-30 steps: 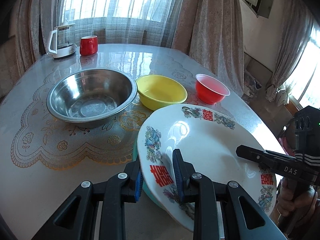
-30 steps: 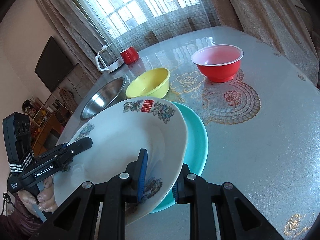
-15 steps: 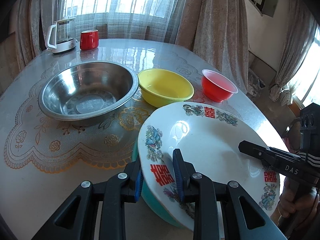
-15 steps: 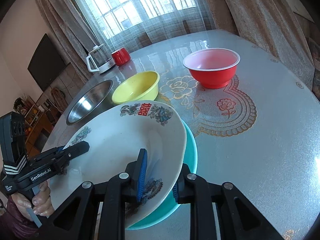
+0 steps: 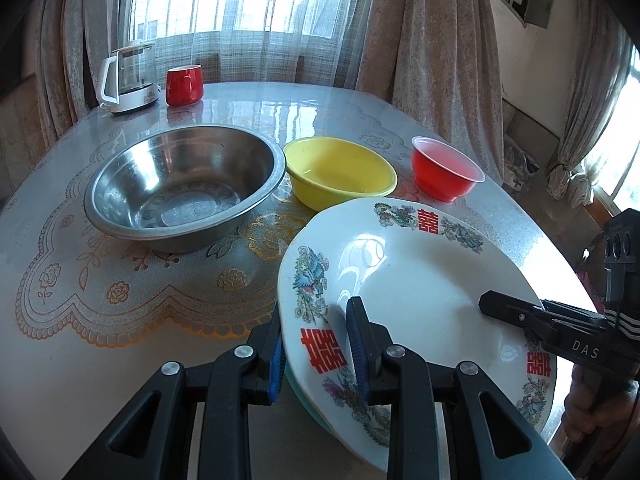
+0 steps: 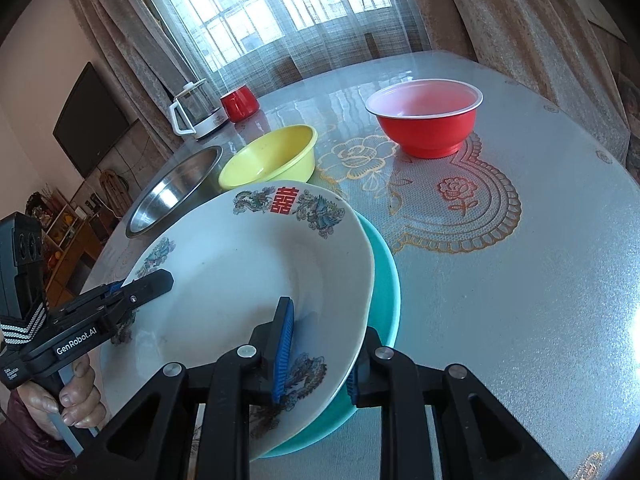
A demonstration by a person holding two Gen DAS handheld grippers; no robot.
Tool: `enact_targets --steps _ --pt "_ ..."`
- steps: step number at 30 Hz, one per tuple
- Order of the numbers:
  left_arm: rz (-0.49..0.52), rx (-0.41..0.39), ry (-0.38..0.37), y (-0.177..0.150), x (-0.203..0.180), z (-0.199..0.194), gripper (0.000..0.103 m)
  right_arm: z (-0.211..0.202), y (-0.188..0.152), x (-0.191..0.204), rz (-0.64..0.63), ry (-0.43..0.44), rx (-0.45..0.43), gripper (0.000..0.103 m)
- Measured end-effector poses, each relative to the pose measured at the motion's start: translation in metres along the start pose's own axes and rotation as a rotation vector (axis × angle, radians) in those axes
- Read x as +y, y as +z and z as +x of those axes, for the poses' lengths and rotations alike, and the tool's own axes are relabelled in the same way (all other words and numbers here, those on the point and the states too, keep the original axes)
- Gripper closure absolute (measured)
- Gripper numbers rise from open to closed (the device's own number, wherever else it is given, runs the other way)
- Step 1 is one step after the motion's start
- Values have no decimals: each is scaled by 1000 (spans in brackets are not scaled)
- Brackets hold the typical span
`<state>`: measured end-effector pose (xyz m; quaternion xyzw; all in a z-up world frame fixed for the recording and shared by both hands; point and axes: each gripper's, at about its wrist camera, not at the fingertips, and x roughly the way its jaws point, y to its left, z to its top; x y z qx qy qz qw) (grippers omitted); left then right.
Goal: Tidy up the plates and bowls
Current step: 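Lower the large plate onto the rose plate with the right gripper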
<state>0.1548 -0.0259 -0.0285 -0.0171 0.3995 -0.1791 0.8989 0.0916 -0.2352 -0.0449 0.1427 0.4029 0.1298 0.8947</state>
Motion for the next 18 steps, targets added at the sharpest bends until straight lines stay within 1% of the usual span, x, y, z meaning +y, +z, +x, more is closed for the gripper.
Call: enact_targets --steps 9,13,18 --pt "-2 3 16 0 -3 0 74 -1 0 0 13 -2 3 81" --pt "-3 4 19 0 -3 -1 74 -2 0 2 5 -18 8 78" --pt "-4 3 26 -1 -3 -2 74 -8 -2 2 17 -14 5 75"
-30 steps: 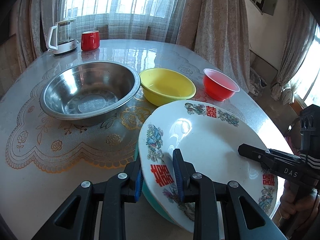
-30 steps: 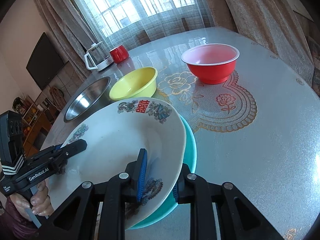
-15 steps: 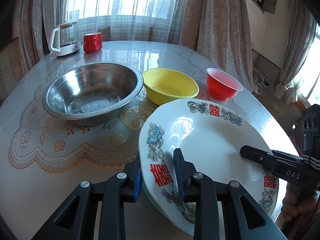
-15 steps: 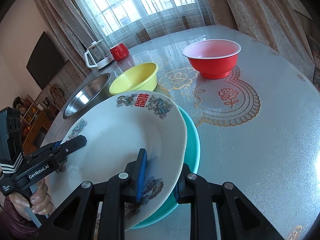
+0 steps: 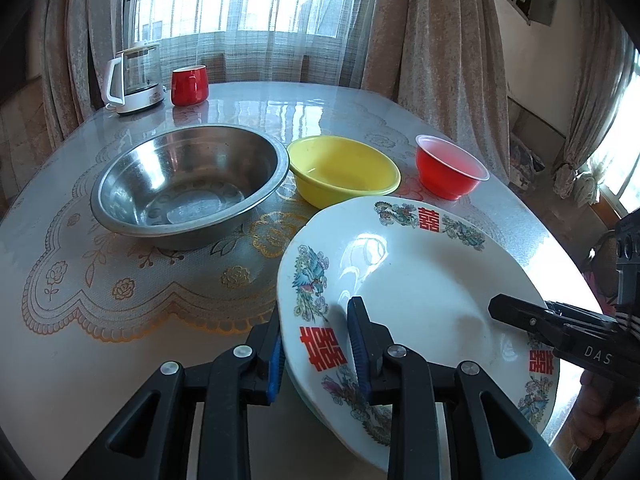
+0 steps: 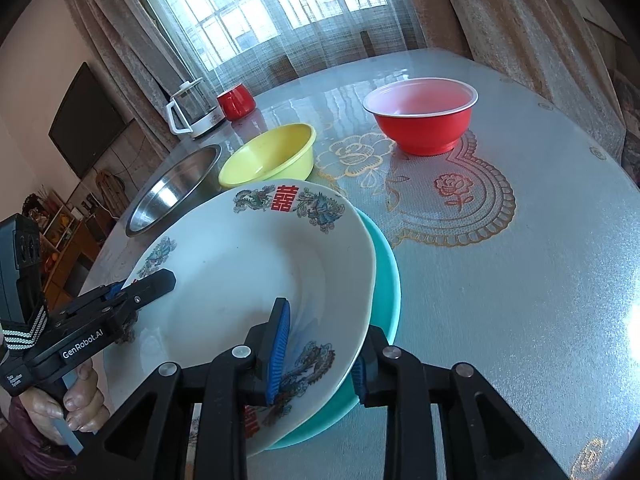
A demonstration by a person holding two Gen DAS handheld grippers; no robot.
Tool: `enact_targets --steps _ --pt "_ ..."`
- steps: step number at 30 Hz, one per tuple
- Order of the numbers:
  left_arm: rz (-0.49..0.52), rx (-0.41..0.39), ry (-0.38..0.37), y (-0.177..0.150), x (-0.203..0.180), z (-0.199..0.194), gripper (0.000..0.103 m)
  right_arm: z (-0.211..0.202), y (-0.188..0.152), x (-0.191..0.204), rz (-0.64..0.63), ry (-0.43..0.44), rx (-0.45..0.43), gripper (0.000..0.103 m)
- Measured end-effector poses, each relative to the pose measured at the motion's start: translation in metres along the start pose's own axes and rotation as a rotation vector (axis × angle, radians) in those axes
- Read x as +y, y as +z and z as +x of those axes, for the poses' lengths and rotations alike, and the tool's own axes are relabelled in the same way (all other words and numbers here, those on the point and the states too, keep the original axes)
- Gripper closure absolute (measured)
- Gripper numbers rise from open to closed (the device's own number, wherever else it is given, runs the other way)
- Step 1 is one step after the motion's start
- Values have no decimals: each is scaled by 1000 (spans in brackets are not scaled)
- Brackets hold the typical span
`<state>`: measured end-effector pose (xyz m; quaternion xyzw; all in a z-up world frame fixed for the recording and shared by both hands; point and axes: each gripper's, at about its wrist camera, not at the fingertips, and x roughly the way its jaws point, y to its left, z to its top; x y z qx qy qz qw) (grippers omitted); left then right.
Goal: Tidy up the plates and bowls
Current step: 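Lower the large plate onto the rose plate with the right gripper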
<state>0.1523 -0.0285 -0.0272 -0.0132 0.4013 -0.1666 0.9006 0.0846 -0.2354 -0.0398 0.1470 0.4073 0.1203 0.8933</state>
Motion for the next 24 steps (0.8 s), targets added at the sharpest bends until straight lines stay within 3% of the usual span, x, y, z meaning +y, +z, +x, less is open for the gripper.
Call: enact_targets --steps 24 --pt "-6 -13 40 -4 -5 -5 74 -16 -11 0 9 -42 -61 80"
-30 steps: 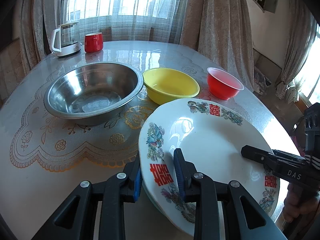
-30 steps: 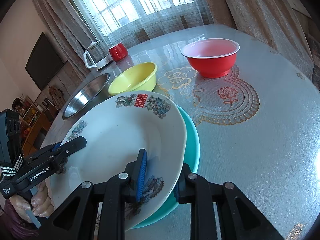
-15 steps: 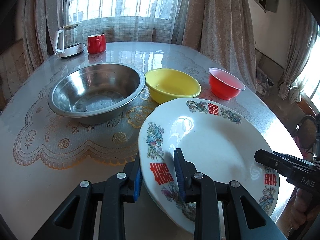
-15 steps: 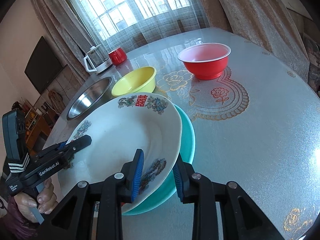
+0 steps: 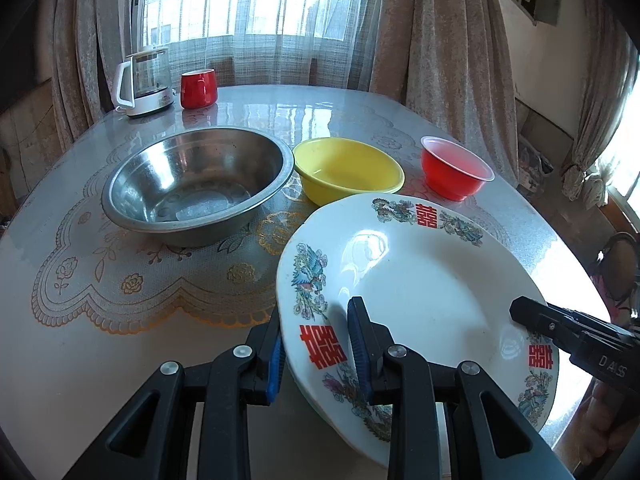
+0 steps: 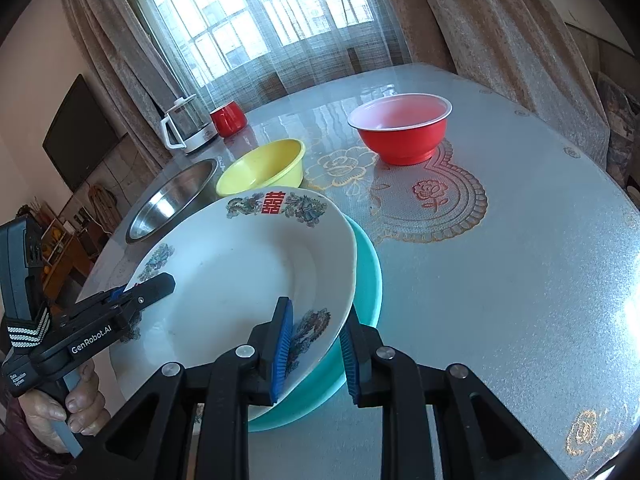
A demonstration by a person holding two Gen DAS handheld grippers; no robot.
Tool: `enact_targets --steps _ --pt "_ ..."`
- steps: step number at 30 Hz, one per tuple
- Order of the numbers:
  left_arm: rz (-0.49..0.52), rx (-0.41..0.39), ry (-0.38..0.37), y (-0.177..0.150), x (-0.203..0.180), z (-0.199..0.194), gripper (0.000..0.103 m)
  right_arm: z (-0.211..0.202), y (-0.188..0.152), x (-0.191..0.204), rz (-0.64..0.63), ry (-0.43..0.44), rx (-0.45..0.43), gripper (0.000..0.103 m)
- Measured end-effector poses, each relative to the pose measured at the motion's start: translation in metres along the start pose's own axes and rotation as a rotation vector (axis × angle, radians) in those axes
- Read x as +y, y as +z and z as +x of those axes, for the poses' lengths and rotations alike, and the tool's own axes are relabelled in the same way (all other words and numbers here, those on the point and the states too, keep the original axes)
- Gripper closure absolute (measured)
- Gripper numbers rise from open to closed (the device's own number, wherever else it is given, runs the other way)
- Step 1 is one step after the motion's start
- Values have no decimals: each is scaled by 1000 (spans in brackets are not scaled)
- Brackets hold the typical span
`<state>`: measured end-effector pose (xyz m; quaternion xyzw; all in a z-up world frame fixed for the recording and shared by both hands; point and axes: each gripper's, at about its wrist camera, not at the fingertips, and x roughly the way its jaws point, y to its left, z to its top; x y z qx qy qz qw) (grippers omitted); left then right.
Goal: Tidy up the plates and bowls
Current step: 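Lower the large plate onto the rose plate with the right gripper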
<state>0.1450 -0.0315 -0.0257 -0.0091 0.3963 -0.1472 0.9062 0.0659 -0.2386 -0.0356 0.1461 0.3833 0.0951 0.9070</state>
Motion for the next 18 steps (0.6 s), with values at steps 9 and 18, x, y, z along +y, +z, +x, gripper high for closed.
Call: enact_targets --steps 9,18 --pt "19 -15 41 -1 -4 0 72 1 -2 1 3 1 0 79" --pt "12 -9 52 -1 -5 -1 70 0 -1 2 19 -13 8 78"
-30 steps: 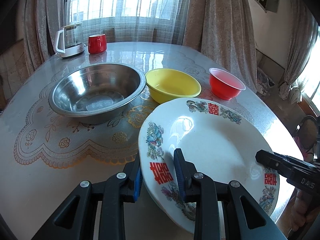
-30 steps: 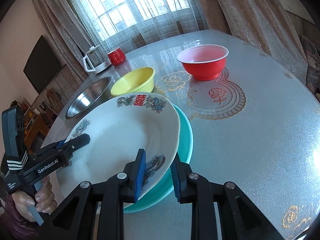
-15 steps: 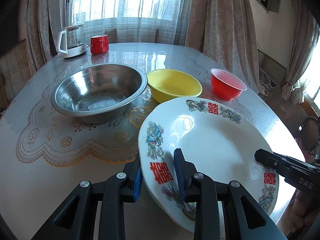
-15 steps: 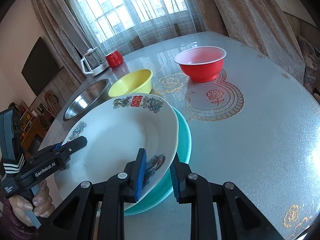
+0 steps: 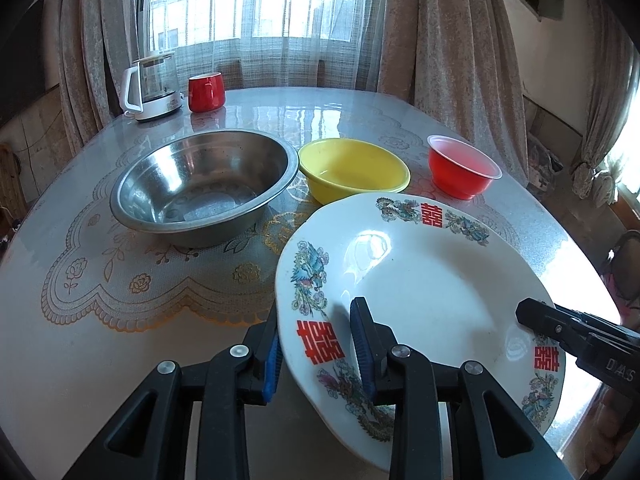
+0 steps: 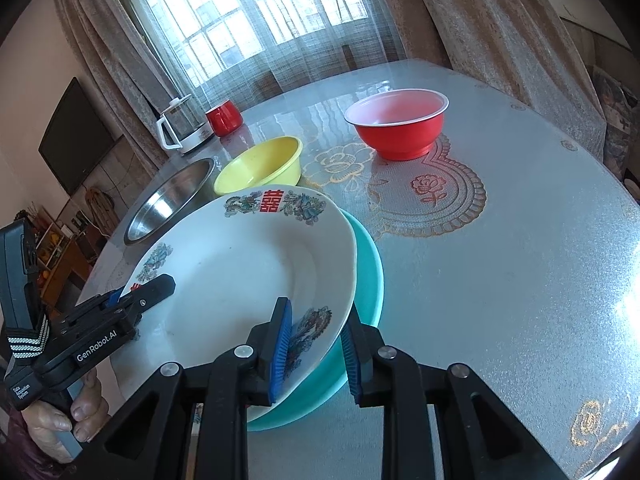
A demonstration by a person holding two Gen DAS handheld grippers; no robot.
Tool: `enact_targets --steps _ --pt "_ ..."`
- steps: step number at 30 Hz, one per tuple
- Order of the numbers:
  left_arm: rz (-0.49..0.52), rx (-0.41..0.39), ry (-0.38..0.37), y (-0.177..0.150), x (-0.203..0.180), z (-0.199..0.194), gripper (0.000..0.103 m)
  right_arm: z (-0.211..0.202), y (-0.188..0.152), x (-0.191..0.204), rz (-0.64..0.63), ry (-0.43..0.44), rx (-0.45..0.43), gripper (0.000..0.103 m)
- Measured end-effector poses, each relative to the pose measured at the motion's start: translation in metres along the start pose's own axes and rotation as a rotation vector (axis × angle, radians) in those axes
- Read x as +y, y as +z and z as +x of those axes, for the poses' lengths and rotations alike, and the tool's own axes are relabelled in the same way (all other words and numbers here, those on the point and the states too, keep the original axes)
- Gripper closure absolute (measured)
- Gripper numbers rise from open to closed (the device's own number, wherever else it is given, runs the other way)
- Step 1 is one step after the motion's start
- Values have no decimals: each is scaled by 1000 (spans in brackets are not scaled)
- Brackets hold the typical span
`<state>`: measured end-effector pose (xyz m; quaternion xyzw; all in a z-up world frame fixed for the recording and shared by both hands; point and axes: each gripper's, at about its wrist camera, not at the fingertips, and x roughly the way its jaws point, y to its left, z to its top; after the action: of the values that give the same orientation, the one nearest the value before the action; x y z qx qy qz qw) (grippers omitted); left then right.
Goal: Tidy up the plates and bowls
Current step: 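Lower the large plate onto the rose plate with the right gripper, then move the left gripper to the rim of the steel basin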
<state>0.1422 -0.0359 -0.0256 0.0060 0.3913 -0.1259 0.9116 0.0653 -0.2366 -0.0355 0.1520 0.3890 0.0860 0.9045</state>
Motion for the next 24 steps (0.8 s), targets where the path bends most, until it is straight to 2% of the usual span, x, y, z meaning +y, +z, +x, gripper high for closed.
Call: enact_targets --steps 9,24 --pt "5 -9 19 -4 -2 -8 70 -10 1 -1 25 -11 -13 75" --pt "-4 -62 35 -12 5 -33 70 -27 4 3 22 -33 -65 75"
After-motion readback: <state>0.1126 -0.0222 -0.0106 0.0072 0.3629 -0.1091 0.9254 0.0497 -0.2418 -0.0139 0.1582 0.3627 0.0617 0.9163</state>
